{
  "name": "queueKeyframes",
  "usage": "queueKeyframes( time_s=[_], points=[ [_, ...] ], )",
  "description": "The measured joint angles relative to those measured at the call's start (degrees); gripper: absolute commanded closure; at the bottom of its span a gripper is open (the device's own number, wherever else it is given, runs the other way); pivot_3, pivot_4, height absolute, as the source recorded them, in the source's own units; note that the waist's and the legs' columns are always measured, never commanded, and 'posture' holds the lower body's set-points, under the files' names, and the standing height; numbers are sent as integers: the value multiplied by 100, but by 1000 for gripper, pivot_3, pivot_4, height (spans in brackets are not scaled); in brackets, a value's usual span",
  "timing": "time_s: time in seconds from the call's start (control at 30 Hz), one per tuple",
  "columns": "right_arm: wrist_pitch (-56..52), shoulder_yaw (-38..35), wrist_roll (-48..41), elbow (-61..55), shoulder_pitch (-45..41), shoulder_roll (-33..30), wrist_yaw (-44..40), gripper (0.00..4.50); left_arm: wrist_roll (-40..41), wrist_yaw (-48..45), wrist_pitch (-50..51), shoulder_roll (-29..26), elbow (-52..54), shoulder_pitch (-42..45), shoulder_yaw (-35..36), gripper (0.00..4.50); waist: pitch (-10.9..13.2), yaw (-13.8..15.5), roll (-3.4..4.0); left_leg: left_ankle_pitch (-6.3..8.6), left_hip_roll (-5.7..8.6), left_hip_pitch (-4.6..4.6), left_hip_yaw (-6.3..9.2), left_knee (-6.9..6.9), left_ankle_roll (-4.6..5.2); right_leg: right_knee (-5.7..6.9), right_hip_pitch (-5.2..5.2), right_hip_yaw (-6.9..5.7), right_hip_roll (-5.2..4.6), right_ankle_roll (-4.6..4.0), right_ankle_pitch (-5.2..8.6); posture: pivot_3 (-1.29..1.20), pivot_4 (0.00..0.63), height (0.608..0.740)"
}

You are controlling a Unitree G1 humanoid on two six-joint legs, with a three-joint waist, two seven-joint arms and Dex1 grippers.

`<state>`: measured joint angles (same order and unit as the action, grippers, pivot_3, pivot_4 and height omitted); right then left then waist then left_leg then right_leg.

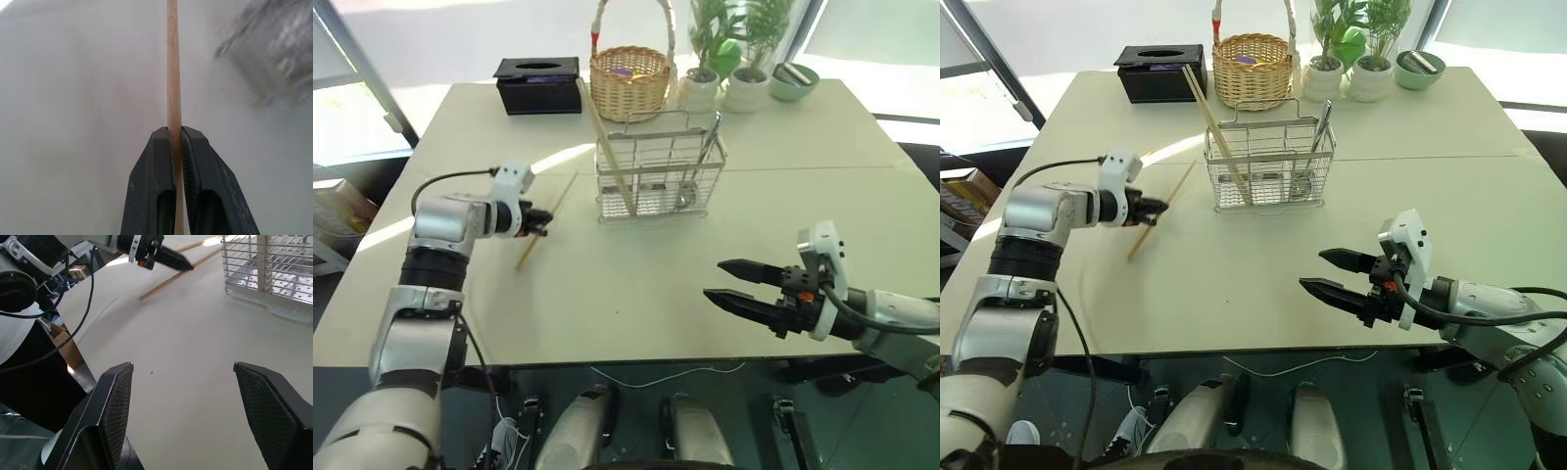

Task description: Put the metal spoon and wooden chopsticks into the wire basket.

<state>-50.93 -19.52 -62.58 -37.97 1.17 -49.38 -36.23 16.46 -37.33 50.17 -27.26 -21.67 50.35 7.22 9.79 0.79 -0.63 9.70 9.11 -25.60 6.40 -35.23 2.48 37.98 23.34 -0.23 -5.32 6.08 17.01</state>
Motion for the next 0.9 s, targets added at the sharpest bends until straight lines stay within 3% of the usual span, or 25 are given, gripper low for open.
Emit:
queueKeyframes(
  time_s=[0.13, 0.23, 0.47, 0.67, 0.9],
  points=[
    [1, -2, 0, 6, 0, -5, 2, 1116, 577, 576, -1243, 494, 384, 443, 1079, 4458, 2, -8, -3, -4, 0, 1, 0, 0, 9, 2, 1, 0, 2, 8, -4, 0, 150, 725],
    [1, -2, -1, 11, -3, -7, 4, 1116, 803, 882, -1945, 647, 431, 907, 1435, 4458, 2, -1, -4, -5, 0, 5, -1, -1, 9, 5, -3, -1, 3, 8, -4, 0, 150, 725],
    [2, -4, 0, 47, -52, -9, 53, 1116, 771, 963, -3185, 1106, -194, 1859, 1228, 4458, 2, 27, -6, 2, 3, 10, -2, -31, 5, 3, -27, -2, 3, 29, -16, 0, 150, 725],
    [2, -16, -59, 20, -79, -3, 237, 1116, 522, 730, -3848, 1697, -980, 1704, 615, 4458, 3, -17, -7, 1, 3, 7, -2, -39, 11, 4, -25, -1, 4, 33, -19, 0, 150, 725],
    [8, -183, -202, -73, 63, -3, 444, 1116, 256, 639, -4483, 1805, -1575, 1454, 363, 4458, 3, 0, -7, 0, 2, 2, -1, -37, 26, 8, -15, -1, 6, 32, -19, 0, 150, 725]
  ],
)
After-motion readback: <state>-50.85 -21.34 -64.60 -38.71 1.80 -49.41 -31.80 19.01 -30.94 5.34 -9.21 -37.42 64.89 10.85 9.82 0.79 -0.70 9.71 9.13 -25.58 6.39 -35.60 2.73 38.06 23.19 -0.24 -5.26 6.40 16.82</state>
